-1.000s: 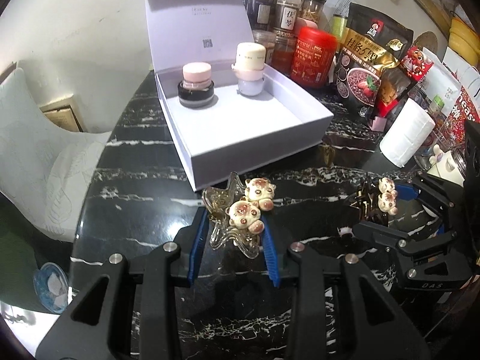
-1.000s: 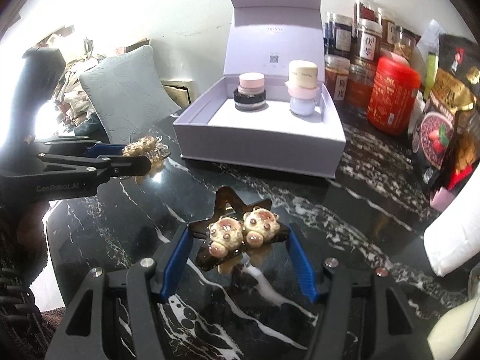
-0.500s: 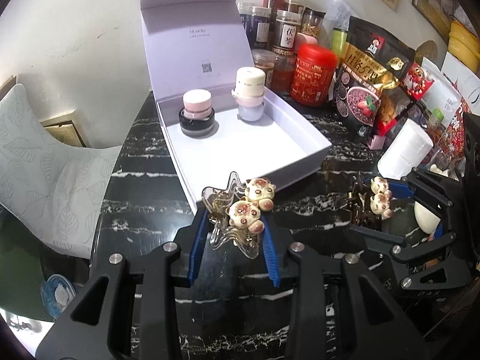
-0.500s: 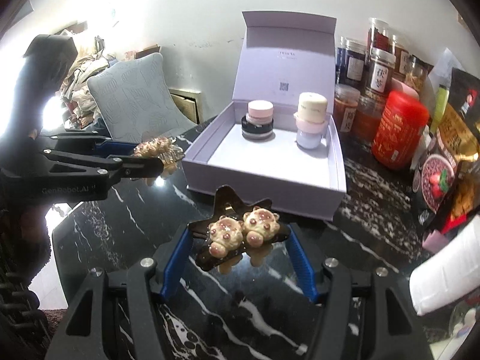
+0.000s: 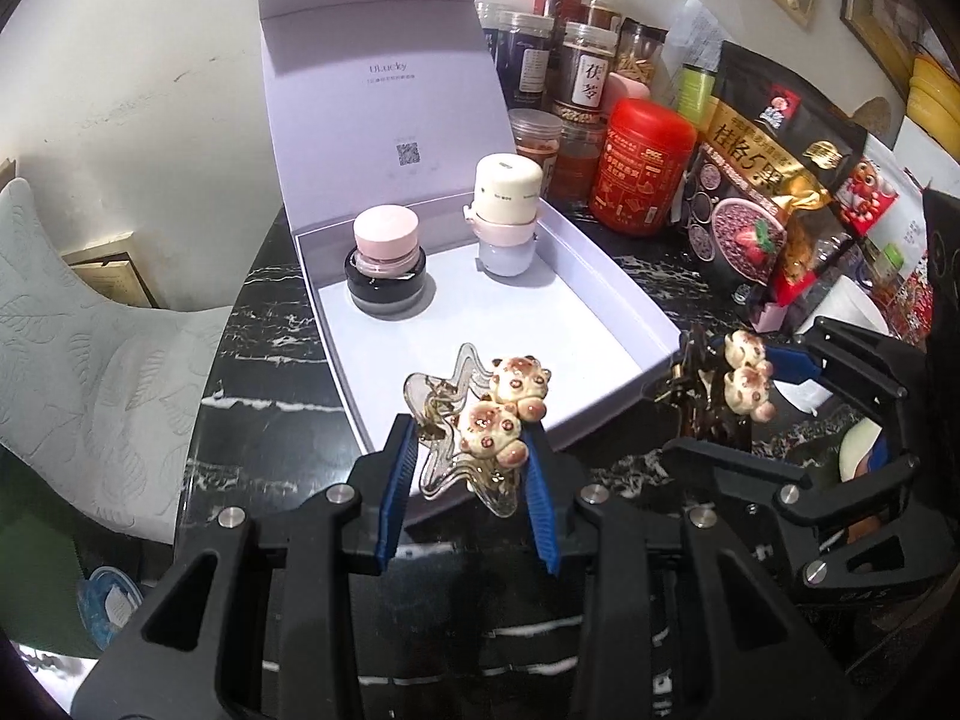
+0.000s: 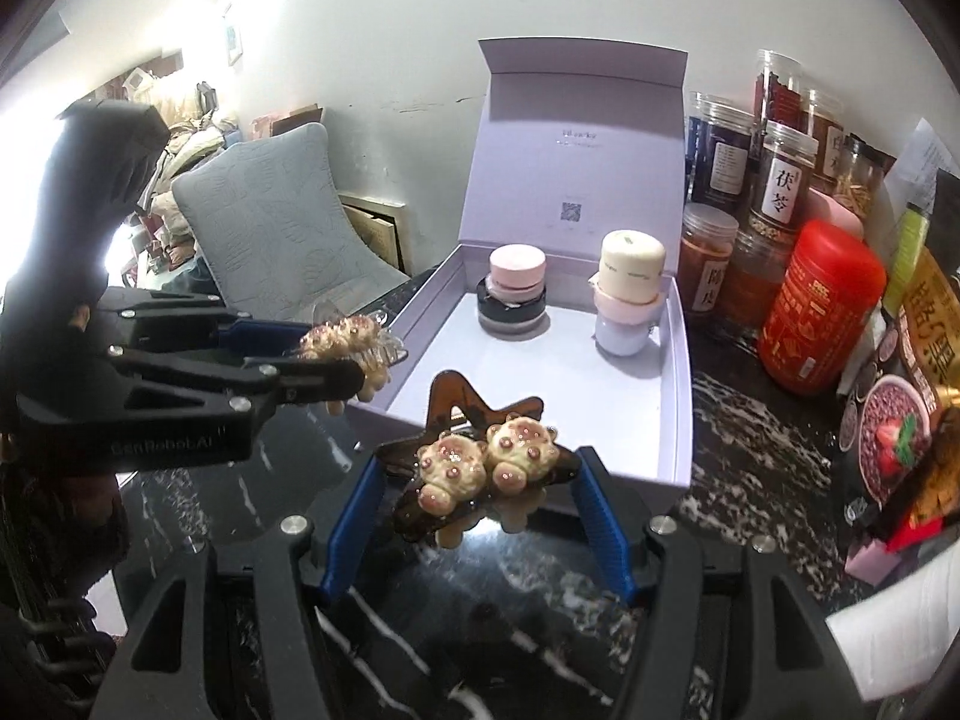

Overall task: Organize objects
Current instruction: 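Lower the clear clip into the box with the left tool while the right tool lowers the brown clip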

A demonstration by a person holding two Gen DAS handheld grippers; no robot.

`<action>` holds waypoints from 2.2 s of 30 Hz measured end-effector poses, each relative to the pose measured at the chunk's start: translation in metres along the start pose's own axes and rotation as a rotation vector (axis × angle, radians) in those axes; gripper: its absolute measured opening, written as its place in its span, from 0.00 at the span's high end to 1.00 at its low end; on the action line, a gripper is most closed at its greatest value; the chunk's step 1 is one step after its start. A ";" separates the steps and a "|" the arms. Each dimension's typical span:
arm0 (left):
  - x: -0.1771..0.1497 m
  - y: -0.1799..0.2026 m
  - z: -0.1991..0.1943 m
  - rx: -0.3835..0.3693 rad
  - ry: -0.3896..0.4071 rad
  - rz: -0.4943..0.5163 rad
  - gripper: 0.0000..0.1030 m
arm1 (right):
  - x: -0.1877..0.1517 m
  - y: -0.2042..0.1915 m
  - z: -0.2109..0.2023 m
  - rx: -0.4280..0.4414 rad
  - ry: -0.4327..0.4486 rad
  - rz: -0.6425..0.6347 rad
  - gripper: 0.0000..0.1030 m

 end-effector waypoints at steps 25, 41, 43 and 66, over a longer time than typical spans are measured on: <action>0.037 -0.040 0.088 0.003 -0.072 -0.019 0.68 | 0.018 0.044 0.097 -0.046 -0.104 0.045 0.38; 0.039 -0.059 0.114 0.020 -0.107 -0.046 0.68 | 0.025 0.049 0.133 -0.047 -0.143 0.046 0.38; 0.040 -0.063 0.117 0.027 -0.116 -0.046 0.68 | 0.027 0.048 0.138 -0.045 -0.147 0.047 0.38; 0.045 -0.058 0.138 0.060 -0.155 0.045 0.68 | 0.036 0.056 0.174 -0.067 -0.179 0.029 0.38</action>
Point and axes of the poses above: each gripper's, at about its wrist camera, not at the fingertips, and z roughly the way its jaws point, y to its right, x to its top, the point moved 9 cm from there along z, roughly the way its jaws point, and after that the axes turned 12 degrees about -x, right-handed, at the moved point
